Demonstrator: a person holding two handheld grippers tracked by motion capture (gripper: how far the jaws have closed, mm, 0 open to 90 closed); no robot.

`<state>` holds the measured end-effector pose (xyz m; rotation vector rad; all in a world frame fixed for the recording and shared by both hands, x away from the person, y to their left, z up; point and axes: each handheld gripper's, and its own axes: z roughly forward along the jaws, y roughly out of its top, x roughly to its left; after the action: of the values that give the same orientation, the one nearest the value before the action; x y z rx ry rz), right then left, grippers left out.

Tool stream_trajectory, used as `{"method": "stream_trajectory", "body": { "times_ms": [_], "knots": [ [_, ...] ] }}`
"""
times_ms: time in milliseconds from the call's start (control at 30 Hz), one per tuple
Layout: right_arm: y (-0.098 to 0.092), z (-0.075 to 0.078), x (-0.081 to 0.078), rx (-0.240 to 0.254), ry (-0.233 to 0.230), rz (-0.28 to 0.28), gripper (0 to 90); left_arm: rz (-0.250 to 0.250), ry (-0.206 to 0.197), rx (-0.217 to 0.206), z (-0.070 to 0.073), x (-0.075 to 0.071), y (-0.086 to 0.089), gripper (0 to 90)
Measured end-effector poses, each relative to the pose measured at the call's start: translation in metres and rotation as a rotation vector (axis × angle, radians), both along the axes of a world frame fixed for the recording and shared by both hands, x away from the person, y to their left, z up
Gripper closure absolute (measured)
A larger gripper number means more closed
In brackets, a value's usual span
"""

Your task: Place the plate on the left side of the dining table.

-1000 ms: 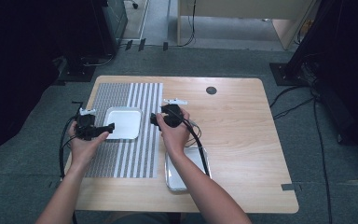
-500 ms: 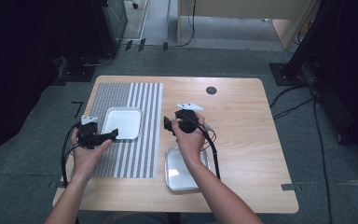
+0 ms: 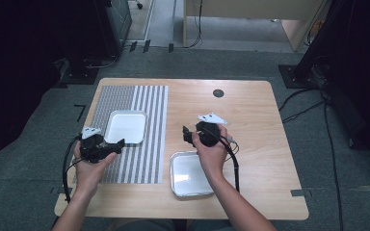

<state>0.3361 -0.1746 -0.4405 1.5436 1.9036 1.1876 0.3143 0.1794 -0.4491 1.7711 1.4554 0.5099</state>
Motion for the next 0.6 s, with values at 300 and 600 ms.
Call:
{"method": "stream_trajectory", "body": {
  "times_ms": [300, 600],
  "knots": [
    [-0.024, -0.002, -0.017, 0.012, -0.004, -0.019, 26.8, 0.012, -0.032, -0.010, -0.002, -0.020, 0.000, 11.4],
    [-0.058, -0.008, -0.039, 0.031, -0.003, -0.062, 26.1, 0.005, -0.049, -0.008, -0.007, -0.041, 0.002, 11.5]
  ]
}}
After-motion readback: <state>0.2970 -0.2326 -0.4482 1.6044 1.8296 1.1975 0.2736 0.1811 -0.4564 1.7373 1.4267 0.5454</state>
